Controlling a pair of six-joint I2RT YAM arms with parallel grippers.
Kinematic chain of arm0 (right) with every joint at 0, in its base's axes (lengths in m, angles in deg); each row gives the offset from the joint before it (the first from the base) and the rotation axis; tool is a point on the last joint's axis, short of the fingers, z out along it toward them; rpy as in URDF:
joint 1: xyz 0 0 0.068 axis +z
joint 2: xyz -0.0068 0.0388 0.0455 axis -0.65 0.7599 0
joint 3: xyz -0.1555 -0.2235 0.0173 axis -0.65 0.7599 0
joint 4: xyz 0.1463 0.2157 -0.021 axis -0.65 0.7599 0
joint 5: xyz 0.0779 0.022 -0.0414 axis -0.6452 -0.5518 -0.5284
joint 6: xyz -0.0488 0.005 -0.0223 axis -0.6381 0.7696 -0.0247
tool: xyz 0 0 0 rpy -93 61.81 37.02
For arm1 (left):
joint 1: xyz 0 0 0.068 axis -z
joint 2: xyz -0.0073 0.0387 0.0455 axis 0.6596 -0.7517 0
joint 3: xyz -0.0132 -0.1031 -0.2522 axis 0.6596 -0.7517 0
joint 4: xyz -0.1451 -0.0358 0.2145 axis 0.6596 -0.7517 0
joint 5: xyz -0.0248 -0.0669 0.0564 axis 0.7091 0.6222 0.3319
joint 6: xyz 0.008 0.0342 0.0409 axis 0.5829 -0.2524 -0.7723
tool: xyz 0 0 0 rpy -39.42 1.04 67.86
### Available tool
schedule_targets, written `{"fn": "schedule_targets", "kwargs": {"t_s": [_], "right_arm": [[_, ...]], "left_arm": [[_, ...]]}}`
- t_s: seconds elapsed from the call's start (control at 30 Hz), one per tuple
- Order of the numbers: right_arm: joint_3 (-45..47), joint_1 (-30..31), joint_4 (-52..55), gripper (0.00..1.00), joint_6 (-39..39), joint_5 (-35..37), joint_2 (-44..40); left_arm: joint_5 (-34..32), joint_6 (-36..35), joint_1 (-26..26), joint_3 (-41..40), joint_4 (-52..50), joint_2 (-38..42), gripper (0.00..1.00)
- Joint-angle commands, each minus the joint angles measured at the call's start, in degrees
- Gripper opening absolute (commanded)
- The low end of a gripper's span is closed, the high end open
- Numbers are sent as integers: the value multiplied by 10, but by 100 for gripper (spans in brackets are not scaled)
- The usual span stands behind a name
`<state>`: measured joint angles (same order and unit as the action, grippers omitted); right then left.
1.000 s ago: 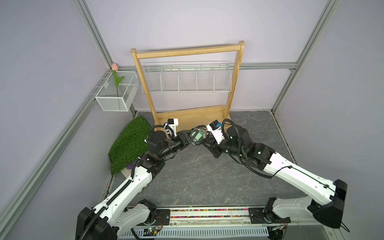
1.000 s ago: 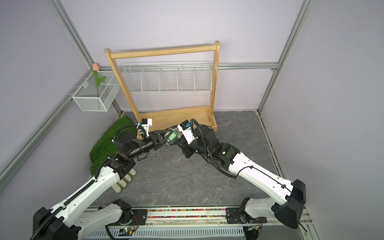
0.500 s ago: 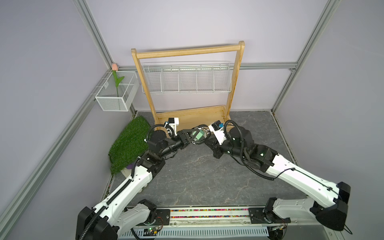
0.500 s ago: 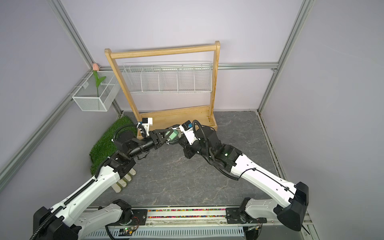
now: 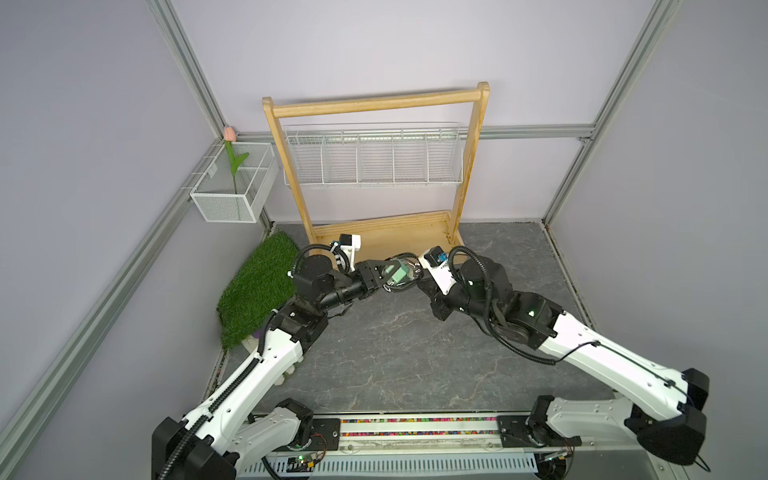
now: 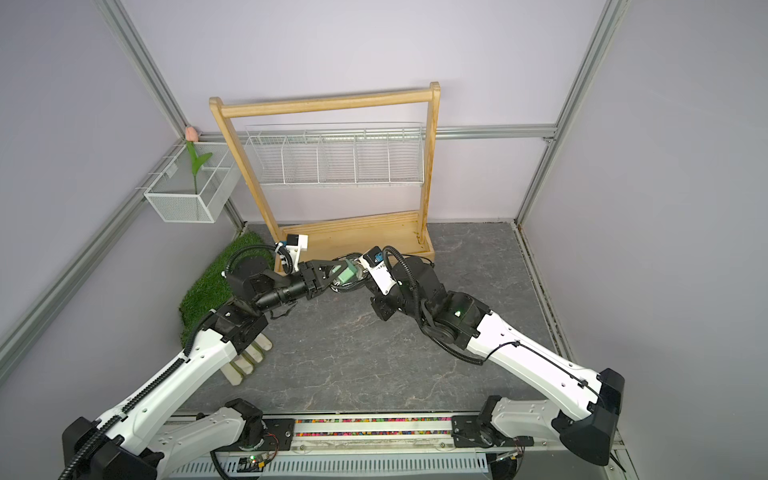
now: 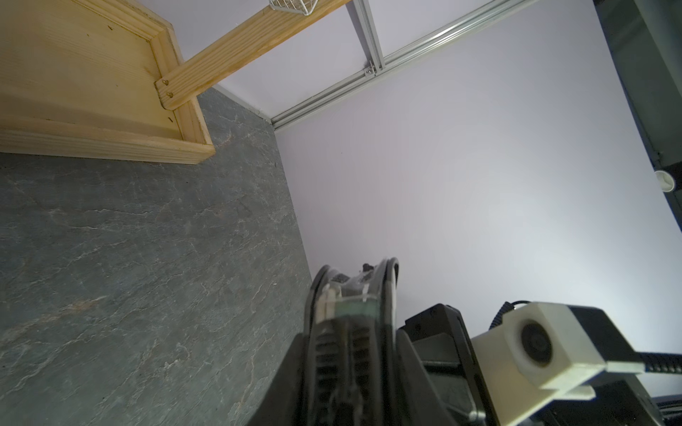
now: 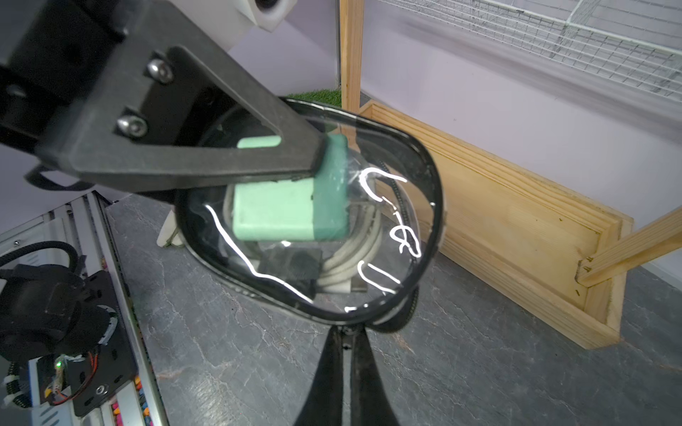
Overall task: Pack away charging kits
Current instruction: Zip the zipper on the storage bag.
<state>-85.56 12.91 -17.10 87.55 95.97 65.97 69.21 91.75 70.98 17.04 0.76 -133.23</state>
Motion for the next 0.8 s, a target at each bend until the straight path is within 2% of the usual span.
{"fn": "schedule_targets", "kwargs": {"t_s": [0.0,0.1,0.27,0.4,0.6,0.77], "right_arm": [[-20,-14,47,6,-36,64,-8],[-39,-15,70,6,-51,63,0],[-60,-25,109,6,-78,58,4],[-83,-34,139,6,-104,47,8],[-114,-48,160,6,-138,18,15],[-139,-56,163,6,-166,-40,10]], "left_arm": [[56,-57,-5,41,-63,14,0],[60,-103,-8,55,-114,16,0],[101,-150,-15,54,-132,11,0],[163,-188,-15,48,-131,-1,0],[246,-233,-15,44,-153,-23,0],[263,-261,-15,31,-178,-25,0]]}}
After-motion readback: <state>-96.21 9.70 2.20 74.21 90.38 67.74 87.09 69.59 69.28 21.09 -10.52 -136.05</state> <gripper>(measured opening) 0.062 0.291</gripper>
